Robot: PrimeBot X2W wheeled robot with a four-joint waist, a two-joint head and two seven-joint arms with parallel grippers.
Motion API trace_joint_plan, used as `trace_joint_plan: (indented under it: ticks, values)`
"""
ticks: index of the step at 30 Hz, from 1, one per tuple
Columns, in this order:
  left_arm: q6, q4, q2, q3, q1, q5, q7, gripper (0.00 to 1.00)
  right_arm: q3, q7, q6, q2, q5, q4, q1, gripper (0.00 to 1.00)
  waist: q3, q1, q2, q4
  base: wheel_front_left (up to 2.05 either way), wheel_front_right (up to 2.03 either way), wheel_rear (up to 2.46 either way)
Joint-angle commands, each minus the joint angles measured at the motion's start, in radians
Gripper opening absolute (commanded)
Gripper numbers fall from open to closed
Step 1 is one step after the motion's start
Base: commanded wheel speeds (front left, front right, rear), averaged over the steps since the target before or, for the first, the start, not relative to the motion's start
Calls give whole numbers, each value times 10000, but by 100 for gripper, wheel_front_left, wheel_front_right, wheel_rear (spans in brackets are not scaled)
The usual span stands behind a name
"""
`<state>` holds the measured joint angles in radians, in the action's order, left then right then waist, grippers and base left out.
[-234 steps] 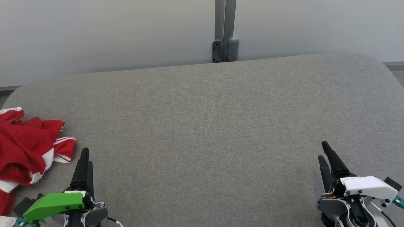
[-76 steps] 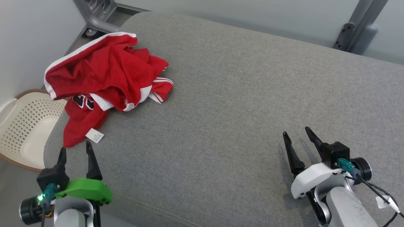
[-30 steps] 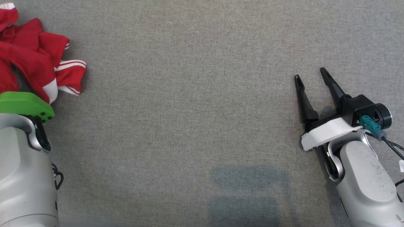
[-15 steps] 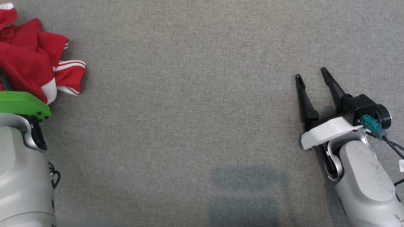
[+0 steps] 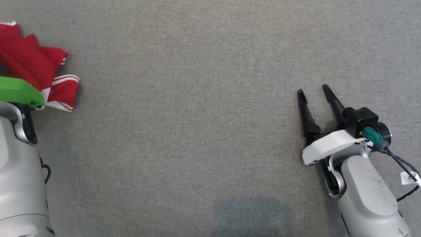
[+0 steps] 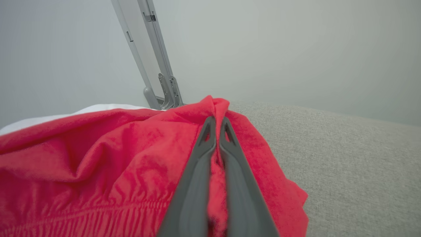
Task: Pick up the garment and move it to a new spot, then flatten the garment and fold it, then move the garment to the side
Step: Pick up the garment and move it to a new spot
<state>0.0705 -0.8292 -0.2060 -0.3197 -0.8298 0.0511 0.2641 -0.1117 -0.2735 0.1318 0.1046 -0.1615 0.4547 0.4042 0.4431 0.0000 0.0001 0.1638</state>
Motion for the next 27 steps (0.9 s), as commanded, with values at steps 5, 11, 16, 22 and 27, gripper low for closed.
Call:
trace_joint_plan:
  ticks: [5,11,16,22,27]
  values:
    - [-32,189,234,433,-256,-318,7,0,-57,134,-22,-206,-208,388,-481,100,-451,0,-1,-796,0,0,0]
    - [58,257,447,896,-302,-522,6,0,1,102,-22,-373,-311,288,-368,100,-608,0,-1,-1611,0,0,0]
    - [151,241,644,1304,-317,-646,6,0,79,96,-19,-471,-395,215,-303,100,-656,0,-1,-2311,0,0,0]
    - [251,52,842,1834,-331,-790,8,0,-69,89,-19,-523,-534,194,-217,100,-625,0,-1,-3356,0,0,0]
    - [318,-126,1052,2277,-506,-836,6,0,-442,89,-19,-534,-937,46,-115,100,-499,0,-1,-4234,0,0,0]
